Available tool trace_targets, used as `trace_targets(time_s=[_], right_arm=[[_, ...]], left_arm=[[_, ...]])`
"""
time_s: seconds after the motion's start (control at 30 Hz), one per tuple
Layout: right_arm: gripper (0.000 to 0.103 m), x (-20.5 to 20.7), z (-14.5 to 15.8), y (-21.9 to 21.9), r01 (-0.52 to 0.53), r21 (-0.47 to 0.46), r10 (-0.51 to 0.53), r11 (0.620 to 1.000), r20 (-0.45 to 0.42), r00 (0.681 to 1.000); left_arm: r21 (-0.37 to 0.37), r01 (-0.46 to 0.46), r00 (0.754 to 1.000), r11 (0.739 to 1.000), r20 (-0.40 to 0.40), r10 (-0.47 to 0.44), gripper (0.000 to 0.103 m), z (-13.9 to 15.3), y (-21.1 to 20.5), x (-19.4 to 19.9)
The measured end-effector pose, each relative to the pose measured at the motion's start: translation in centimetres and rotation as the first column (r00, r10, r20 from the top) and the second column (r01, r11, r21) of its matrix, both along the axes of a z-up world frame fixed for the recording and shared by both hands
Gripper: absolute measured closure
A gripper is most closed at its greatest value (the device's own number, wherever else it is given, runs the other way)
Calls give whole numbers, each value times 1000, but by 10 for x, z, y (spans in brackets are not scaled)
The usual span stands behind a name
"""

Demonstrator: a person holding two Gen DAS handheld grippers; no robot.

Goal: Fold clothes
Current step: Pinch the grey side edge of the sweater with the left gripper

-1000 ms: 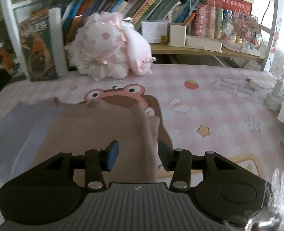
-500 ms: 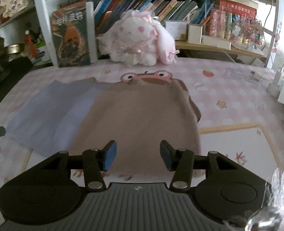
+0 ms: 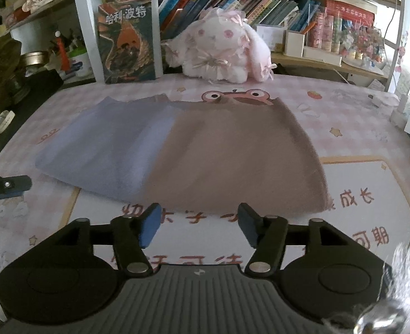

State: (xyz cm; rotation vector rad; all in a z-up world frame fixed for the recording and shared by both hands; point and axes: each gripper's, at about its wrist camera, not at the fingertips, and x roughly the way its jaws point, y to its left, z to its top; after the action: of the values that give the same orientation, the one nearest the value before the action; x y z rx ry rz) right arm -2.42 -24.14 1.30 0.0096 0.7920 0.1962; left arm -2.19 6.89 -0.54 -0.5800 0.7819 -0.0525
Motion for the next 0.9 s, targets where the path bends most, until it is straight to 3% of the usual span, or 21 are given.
trace_targets(time_s=[0.07, 0.17, 0.5, 0.53, 0.6, 0.73, 0.9], right_arm=[[37, -4, -2, 4, 8, 2, -8, 1000, -10, 1000], [36, -9, -4, 9, 30, 25, -29, 999, -35, 999], [27, -22, -3, 20, 15, -23, -15, 1000, -41, 999], [27, -21, -3, 19, 22, -22, -23, 1000, -40, 999], [27, -19, -3, 16, 41, -20, -41, 999, -39, 998], [27, -13, -4, 12, 71, -8, -71, 997, -44, 997], [27, -7, -7, 9, 96, 1, -95, 995, -48, 994]], left_arm=[[-104, -70, 997, 992, -44, 65, 67, -8, 8, 4], [-289, -190, 981, 938, -98, 169, 69, -23, 20, 11], [-398, -336, 942, 854, -165, 293, 75, -48, 22, 46], [-392, -338, 941, 855, -166, 296, 75, -47, 21, 49], [-369, -336, 941, 867, -178, 289, 93, -49, 21, 54], [-393, -307, 952, 867, -135, 275, 96, -47, 34, 46], [-298, -313, 950, 902, -75, 304, 96, -32, 78, 20]])
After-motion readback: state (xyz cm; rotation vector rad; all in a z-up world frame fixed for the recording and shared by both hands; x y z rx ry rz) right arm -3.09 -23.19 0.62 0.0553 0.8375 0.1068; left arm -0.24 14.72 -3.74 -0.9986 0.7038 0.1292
